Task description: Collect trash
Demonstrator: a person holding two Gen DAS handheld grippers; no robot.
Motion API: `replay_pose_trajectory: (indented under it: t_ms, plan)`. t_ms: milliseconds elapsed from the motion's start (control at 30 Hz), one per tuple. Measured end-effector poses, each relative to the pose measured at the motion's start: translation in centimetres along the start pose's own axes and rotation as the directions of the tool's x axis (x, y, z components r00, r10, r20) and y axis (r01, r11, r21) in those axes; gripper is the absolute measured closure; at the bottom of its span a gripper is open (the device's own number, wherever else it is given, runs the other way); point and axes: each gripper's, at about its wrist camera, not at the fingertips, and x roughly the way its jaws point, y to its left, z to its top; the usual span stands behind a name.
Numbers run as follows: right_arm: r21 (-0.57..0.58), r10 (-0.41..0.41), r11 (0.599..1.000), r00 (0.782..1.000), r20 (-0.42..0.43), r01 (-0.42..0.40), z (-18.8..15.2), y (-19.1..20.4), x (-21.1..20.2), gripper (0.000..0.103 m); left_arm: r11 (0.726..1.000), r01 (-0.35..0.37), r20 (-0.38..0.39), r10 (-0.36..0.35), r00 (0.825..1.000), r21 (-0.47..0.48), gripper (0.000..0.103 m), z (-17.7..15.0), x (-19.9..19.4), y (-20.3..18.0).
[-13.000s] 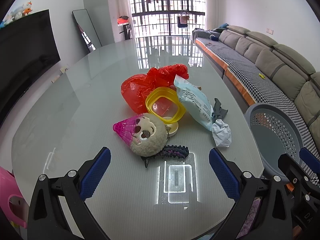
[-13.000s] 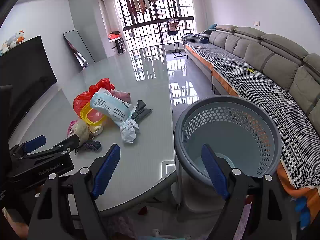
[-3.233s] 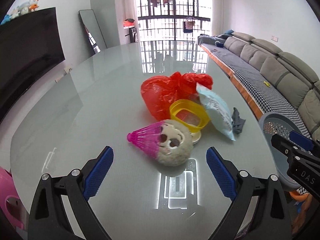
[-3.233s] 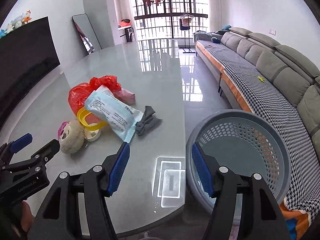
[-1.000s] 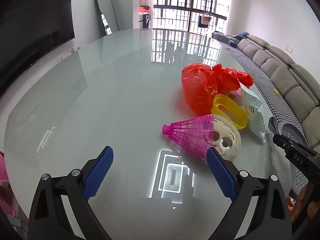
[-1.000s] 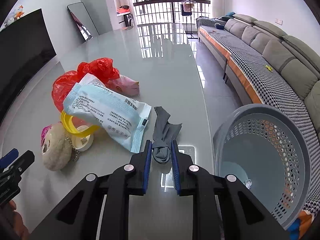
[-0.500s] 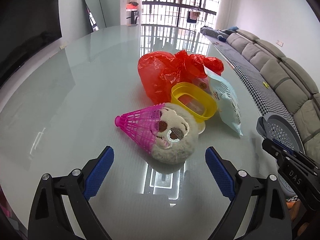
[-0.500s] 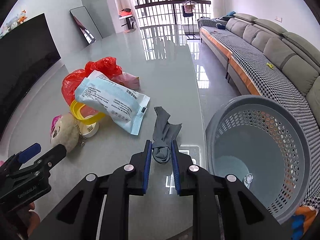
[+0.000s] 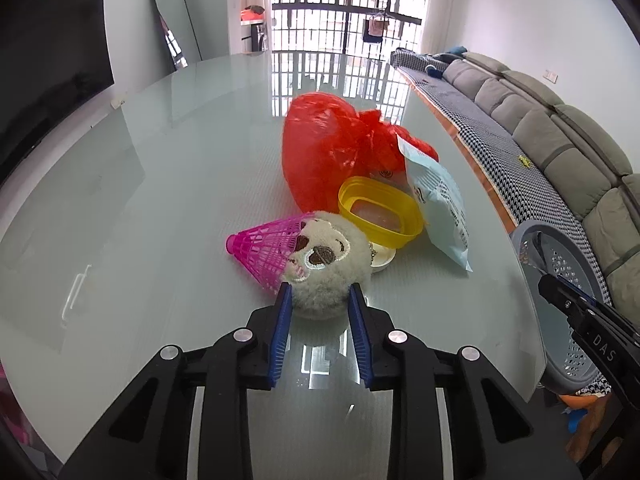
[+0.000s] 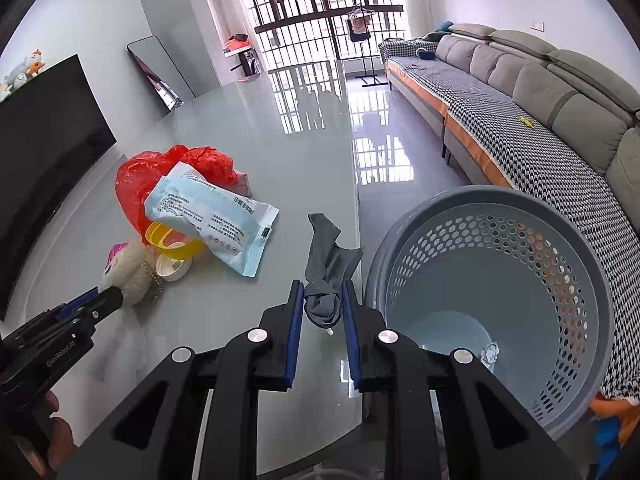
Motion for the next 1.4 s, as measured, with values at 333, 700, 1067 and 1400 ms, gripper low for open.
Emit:
replay_pose_trajectory:
  t_ms: [333, 700, 1067, 1400]
  plan:
    - [-0.012, 0.014, 1.0, 1.0, 0.004, -0.014, -0.2, 0.5, -0.3, 0.084, 0.999, 0.021, 0.08, -0.017, 0.997, -0.038, 0.094, 1.8, -3.2, 3.3]
    - [-0.034, 0.01, 0.999, 1.0, 0.004, -0.01, 0.1, 1.5, -0.1, 0.084, 0.997, 0.027, 0.069, -0.023, 0.997, -0.07, 0.095, 2.0, -3.8, 6.3]
    - [-0.069, 0.006, 0.998, 1.0, -0.007, -0.006, -0.1, 3.1, 0.4, 0.084, 0.994, 0.027, 0.018, -0.025, 1.0, -0.103, 0.044, 0.7, -3.7, 9.6]
    - [-0.095, -0.001, 0.996, 1.0, -0.016, 0.0, -0.2, 4.2, 0.8, 0.084, 0.996, 0.037, -0.043, -0.04, 0.998, -0.076, 0.04, -0.2, -2.9, 11.7]
